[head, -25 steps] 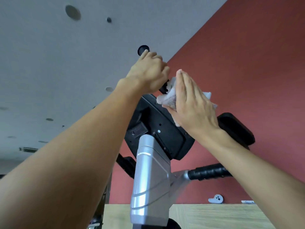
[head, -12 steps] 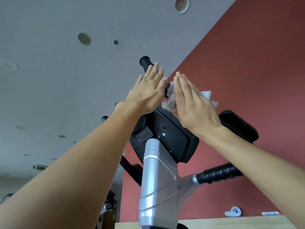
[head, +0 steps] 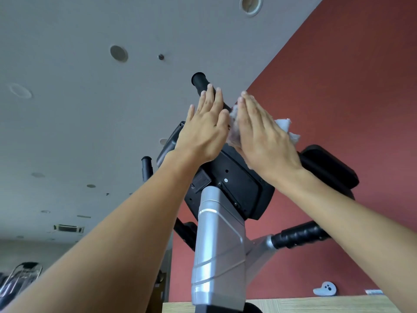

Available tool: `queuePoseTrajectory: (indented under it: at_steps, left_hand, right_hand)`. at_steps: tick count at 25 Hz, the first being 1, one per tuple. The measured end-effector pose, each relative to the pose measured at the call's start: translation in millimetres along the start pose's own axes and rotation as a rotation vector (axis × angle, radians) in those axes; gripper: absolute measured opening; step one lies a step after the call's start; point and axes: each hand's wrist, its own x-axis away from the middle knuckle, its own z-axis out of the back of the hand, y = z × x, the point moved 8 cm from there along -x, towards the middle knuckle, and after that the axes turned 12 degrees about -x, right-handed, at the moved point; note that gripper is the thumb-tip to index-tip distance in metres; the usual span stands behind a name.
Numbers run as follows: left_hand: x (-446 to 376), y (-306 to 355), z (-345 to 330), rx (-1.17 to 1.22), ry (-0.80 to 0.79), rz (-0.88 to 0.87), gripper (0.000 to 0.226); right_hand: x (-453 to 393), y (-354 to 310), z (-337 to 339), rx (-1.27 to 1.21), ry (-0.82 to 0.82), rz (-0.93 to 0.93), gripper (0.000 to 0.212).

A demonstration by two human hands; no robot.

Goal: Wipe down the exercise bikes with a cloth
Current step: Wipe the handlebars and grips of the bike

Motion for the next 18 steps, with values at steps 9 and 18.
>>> queuePoseTrajectory:
  at_steps: [9, 18]
  left_hand:
    - [5, 13, -3, -0.080, 0.049, -0.070, 0.056]
    - [18, 27, -13, -0.178, 0.140, -0.190, 0.054]
  right_hand:
    - [16, 8, 5, -0.036, -0.069, -0.090, 0.055]
    - [71, 34, 25, 0.014, 0.026, -0.055, 0.050]
